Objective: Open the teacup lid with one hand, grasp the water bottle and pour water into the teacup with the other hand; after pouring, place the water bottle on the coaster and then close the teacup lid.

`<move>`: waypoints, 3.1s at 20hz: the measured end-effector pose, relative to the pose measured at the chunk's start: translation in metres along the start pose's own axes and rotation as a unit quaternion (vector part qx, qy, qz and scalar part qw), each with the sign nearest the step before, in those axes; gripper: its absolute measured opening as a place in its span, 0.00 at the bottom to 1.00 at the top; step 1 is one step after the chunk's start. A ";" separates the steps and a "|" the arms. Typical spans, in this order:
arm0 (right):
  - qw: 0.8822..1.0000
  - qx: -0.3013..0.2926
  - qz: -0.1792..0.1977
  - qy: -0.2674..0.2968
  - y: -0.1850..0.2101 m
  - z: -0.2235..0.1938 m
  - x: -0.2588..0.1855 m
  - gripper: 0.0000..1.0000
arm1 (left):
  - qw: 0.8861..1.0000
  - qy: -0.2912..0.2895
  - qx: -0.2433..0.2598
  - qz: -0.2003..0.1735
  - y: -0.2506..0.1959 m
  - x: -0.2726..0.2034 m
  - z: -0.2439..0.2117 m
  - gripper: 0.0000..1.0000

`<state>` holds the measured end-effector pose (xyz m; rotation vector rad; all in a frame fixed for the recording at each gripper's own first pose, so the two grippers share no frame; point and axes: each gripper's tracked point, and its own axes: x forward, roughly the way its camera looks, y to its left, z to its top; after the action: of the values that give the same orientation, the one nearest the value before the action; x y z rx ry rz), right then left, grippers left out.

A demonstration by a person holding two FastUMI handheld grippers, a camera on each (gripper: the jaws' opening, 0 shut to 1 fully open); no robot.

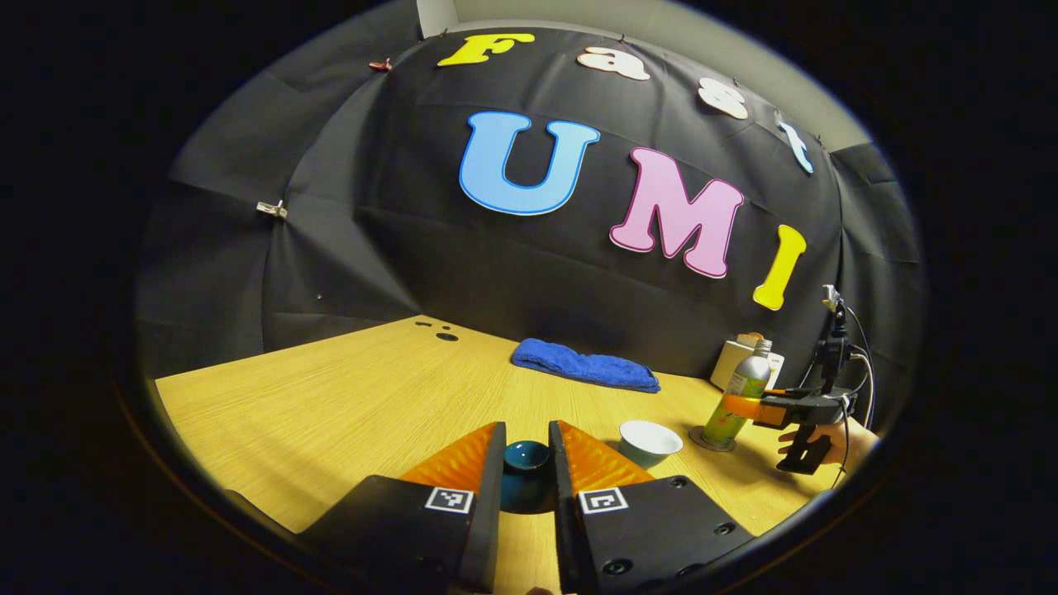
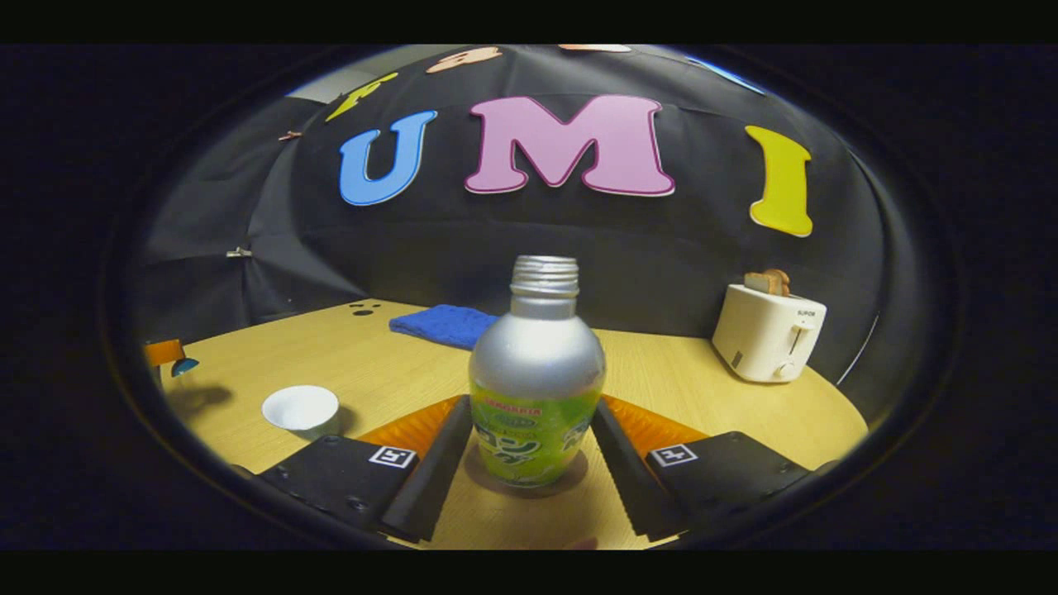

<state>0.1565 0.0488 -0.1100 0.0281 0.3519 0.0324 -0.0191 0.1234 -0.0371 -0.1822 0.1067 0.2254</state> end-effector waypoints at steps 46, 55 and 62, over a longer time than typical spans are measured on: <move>0.993 0.059 0.012 -0.098 -0.051 -0.008 -0.140 0.95 | 0.989 0.080 0.108 -0.056 -0.154 0.127 -0.053 0.32; 0.993 0.062 0.011 -0.098 -0.053 -0.009 -0.139 0.95 | 0.990 0.081 0.105 -0.052 -0.149 0.120 -0.057 0.41; 0.994 0.057 0.009 -0.097 -0.052 -0.009 -0.140 0.95 | 0.993 0.049 0.101 -0.042 -0.141 0.095 -0.036 0.74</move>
<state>0.0237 -0.0081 -0.0717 0.1463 0.1579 0.0277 0.1028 0.0015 -0.0605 0.0045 0.2177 0.1210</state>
